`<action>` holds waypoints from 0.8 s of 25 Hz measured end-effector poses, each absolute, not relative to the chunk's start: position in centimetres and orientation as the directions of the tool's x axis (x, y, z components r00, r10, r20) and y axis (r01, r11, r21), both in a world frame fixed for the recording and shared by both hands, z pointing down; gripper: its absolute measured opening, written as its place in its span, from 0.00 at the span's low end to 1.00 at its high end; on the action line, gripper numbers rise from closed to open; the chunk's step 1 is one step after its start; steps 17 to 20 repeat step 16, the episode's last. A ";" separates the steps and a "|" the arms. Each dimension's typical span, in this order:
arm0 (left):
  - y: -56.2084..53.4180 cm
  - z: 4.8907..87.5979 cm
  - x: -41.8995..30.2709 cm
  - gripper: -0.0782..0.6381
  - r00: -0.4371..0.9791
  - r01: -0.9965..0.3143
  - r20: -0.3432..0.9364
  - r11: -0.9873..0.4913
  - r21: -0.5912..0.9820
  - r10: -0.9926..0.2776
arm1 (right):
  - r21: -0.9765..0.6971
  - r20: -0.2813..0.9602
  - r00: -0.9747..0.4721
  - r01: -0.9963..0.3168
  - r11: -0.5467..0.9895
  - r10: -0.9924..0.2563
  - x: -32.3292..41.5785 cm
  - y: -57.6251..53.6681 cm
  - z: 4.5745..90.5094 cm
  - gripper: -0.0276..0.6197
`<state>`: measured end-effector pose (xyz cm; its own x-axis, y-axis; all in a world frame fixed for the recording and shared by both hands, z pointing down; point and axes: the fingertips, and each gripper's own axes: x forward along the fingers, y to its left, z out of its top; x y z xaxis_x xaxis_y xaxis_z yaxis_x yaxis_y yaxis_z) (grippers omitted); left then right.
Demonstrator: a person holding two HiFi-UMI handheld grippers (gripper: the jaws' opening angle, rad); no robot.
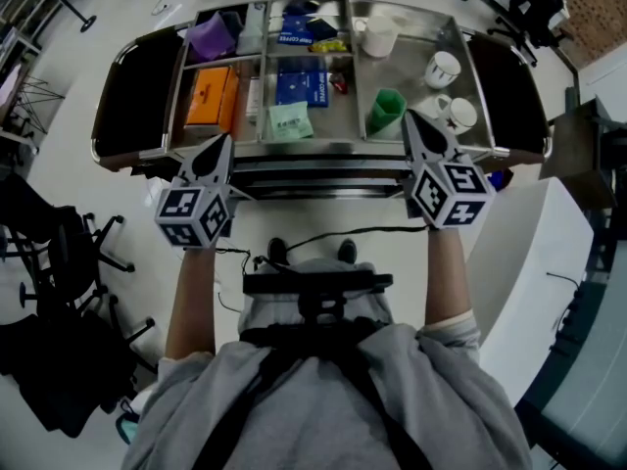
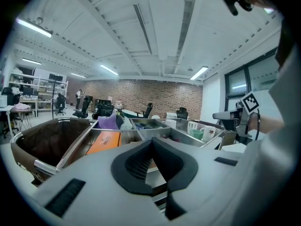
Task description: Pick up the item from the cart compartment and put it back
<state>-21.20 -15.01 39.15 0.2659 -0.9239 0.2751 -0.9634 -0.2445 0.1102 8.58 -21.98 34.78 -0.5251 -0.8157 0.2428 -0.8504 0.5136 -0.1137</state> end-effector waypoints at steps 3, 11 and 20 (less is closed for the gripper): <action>-14.8 39.2 -21.2 0.11 0.259 -0.965 0.280 -0.237 0.110 -0.925 | -0.111 0.243 -0.521 -0.853 0.510 -0.818 8.8 -21.8 34.9 0.05; -14.3 39.2 -21.4 0.11 0.250 -0.968 0.277 -0.228 0.110 -0.928 | -0.117 0.243 -0.524 -0.851 0.512 -0.816 9.0 -21.5 35.1 0.05; -14.2 39.1 -21.4 0.11 0.245 -0.969 0.273 -0.224 0.108 -0.930 | -0.115 0.242 -0.527 -0.849 0.515 -0.815 9.0 -21.5 35.1 0.05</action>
